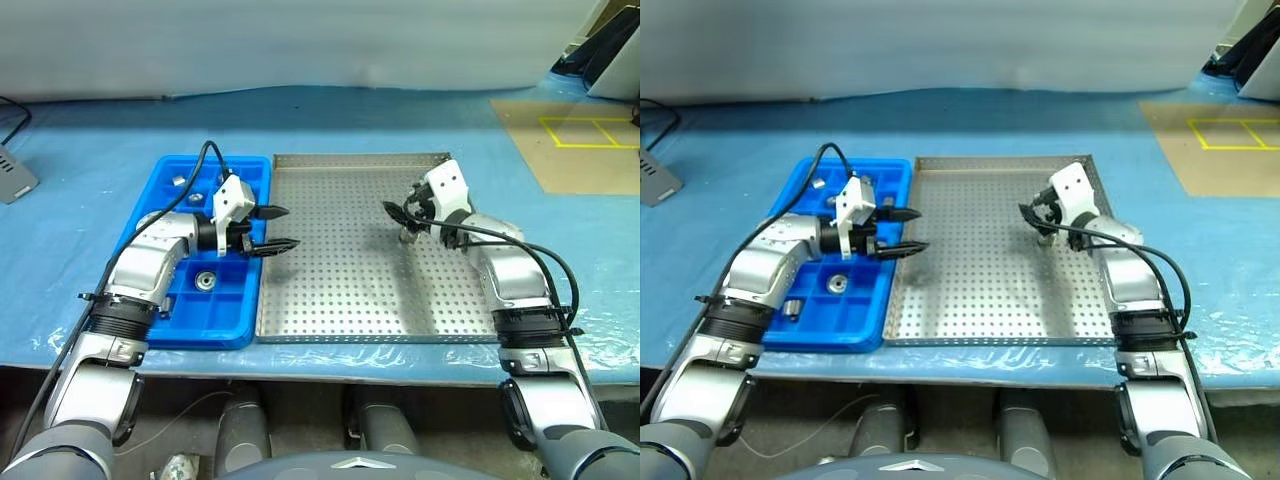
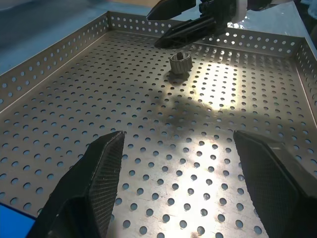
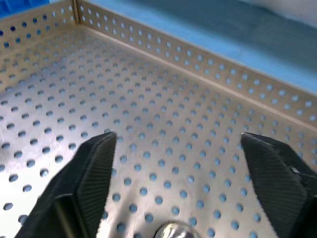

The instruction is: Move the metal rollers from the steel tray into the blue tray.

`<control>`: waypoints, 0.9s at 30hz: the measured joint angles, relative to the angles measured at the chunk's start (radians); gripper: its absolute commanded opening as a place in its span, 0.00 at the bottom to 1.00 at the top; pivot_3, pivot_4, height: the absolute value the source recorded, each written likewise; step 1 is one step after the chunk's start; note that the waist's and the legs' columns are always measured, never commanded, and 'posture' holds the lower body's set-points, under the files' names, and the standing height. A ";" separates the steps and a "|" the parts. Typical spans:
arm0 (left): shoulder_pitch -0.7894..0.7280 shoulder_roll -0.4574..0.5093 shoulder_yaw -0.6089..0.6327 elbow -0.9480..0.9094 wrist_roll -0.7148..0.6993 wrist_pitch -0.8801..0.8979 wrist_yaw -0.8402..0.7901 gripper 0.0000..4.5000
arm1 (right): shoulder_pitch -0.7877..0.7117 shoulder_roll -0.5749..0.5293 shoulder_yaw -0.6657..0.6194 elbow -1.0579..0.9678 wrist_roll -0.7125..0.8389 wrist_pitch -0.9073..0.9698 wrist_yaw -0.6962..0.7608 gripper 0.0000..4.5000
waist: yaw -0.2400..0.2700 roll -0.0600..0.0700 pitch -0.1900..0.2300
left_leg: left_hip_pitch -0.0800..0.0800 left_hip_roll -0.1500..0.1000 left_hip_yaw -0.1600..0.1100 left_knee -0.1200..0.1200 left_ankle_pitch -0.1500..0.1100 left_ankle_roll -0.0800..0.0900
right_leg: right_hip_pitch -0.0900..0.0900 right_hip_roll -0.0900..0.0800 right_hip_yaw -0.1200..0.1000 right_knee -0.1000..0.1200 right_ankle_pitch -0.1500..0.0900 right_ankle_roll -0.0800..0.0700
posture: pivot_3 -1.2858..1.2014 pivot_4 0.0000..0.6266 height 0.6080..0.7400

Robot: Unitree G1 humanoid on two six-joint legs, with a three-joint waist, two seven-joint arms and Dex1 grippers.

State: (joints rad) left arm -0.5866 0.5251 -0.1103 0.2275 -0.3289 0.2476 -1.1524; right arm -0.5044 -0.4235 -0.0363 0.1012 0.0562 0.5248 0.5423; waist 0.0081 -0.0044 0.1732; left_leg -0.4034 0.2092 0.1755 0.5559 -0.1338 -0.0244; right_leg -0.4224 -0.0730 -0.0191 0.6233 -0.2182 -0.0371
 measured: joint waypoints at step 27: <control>0.056 0.068 0.018 -0.128 -0.012 0.077 0.007 0.83 | -0.026 0.028 -0.007 0.333 0.022 -0.166 -0.014 0.42 | 0.006 0.001 0.000 | 0.004 0.000 0.000 0.006 -0.002 0.003 | 0.006 -0.001 0.000 0.000 0.001 0.000 | 0.42 0.24 1.00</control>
State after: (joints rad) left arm -0.5308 0.5932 -0.0922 0.0997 -0.3411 0.3245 -1.1452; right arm -0.5304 -0.3954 -0.0437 0.4341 0.0786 0.3593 0.5279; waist 0.0144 -0.0038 0.1731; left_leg -0.3995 0.2094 0.1758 0.5617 -0.1359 -0.0214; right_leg -0.4163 -0.0737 -0.0190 0.6233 -0.2176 -0.0366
